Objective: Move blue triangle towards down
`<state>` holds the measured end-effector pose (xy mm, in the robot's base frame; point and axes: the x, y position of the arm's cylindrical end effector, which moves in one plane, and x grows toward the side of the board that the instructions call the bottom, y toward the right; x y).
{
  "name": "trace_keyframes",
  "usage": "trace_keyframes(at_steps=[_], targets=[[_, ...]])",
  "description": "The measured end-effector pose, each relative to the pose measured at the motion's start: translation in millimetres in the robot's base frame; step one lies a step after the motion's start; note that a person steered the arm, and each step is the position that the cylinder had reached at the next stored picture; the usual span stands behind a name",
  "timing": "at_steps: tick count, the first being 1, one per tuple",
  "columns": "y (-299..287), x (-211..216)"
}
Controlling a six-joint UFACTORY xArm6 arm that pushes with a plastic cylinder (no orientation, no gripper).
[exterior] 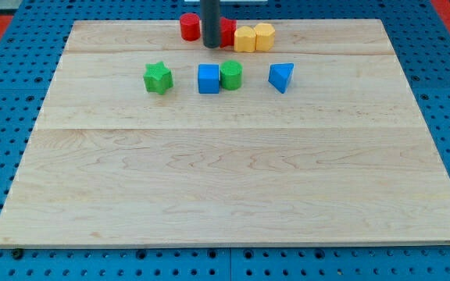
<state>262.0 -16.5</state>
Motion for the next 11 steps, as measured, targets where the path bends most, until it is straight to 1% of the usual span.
trace_keyframes(at_steps=[1, 2, 3, 4, 5, 6, 7, 8, 9, 10, 11], targets=[[48.8, 10.8], [94.7, 33.6], [101.5, 70.8], [101.6, 118.7], [139.5, 143.0], [178.7, 152.0], [181.2, 168.7], [174.6, 206.3], [168.5, 162.2], [140.3, 201.5], [172.5, 253.8]])
